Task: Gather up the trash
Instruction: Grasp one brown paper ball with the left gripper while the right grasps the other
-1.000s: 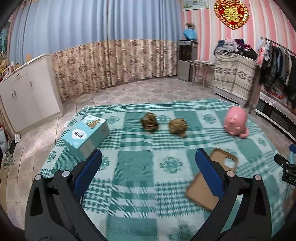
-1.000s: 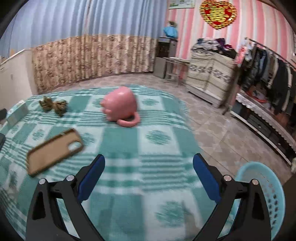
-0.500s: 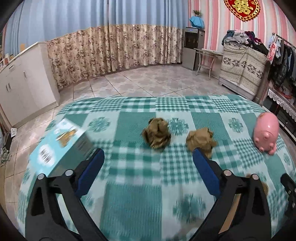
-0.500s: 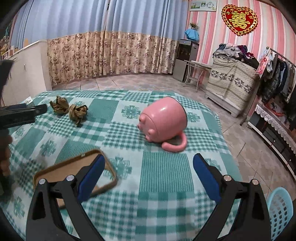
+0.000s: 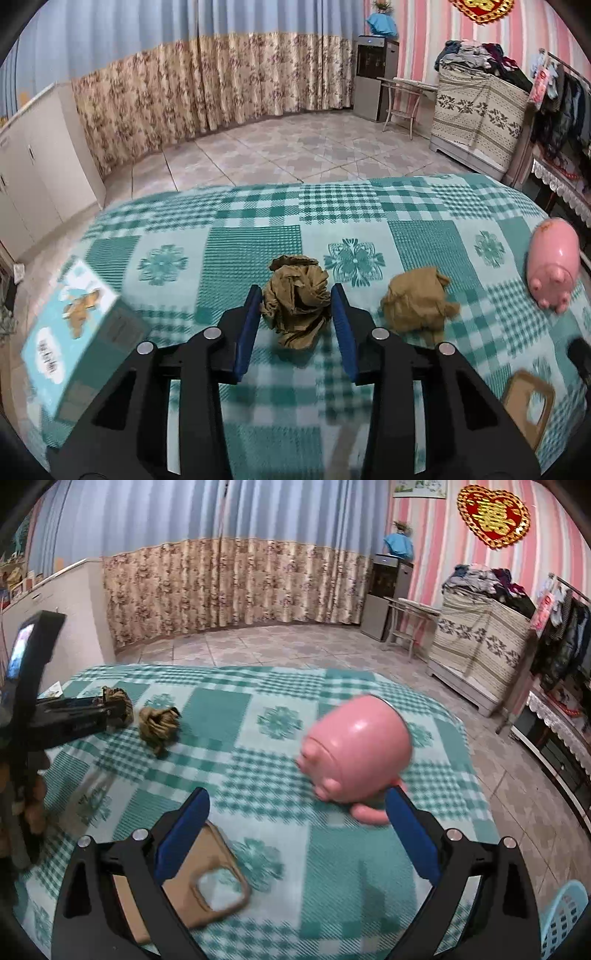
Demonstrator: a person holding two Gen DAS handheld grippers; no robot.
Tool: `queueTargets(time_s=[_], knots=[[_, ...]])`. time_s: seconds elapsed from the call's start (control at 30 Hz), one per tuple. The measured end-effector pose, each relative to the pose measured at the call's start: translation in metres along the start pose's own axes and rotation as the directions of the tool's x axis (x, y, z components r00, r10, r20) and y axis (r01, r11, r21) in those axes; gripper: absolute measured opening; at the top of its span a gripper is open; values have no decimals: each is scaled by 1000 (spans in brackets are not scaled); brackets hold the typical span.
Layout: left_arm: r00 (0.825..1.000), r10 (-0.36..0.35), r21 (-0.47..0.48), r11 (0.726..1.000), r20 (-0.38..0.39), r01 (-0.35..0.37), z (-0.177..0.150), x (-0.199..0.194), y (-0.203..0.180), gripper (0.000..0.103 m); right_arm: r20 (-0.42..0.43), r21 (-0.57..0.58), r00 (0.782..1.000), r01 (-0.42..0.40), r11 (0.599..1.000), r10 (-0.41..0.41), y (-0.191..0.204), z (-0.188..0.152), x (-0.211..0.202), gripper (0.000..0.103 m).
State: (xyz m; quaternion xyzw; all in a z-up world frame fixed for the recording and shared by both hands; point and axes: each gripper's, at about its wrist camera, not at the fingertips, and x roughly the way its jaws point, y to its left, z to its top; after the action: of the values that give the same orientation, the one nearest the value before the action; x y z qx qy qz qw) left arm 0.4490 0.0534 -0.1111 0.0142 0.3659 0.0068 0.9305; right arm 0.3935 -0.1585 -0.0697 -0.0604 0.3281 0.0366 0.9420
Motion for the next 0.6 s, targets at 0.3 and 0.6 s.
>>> queueTargets(time_s=[0.3, 0.6], knots=[[988, 137, -150, 981, 64, -126, -56, -71, 46, 37, -24, -5, 995, -94, 996, 93, 55, 18, 32, 94], [972, 235, -280, 935, 24, -219, -76, -69, 82, 37, -68, -127, 988, -145, 981, 137, 106, 43, 59, 91]])
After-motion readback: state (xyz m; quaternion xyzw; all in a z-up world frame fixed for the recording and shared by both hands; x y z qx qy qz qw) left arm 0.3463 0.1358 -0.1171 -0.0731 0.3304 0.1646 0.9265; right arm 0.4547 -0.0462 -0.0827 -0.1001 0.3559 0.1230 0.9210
